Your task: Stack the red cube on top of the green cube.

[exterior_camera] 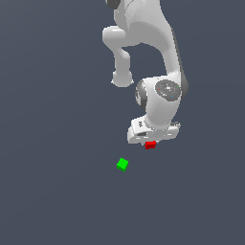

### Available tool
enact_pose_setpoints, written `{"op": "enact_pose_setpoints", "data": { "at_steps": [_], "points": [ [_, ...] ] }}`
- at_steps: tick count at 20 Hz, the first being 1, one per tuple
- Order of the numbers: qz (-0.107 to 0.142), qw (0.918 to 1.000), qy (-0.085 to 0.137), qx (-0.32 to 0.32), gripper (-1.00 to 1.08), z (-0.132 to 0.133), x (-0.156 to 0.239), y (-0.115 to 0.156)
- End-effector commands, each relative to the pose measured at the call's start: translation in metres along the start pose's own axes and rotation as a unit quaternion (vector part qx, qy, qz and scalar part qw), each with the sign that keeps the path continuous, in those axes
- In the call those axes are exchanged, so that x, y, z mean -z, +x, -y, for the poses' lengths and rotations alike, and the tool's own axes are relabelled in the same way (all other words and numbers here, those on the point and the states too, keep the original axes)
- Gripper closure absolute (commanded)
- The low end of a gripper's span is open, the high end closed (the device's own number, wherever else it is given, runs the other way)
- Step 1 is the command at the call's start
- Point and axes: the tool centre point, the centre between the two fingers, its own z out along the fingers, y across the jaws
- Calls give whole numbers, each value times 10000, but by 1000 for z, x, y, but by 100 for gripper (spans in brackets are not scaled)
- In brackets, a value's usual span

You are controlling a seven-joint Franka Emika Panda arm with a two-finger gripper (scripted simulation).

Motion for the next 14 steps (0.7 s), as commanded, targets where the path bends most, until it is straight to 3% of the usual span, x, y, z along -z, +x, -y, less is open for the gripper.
{"op": "enact_pose_setpoints", "data": {
  "at_steps": [1,7,14],
  "points": [
    [0,10000,0,-2,108,-3,-1,1],
    [2,10000,-3,-1,108,-32,-14,10],
    [2,10000,-3,-1,108,-86,-38,29]
  ]
}}
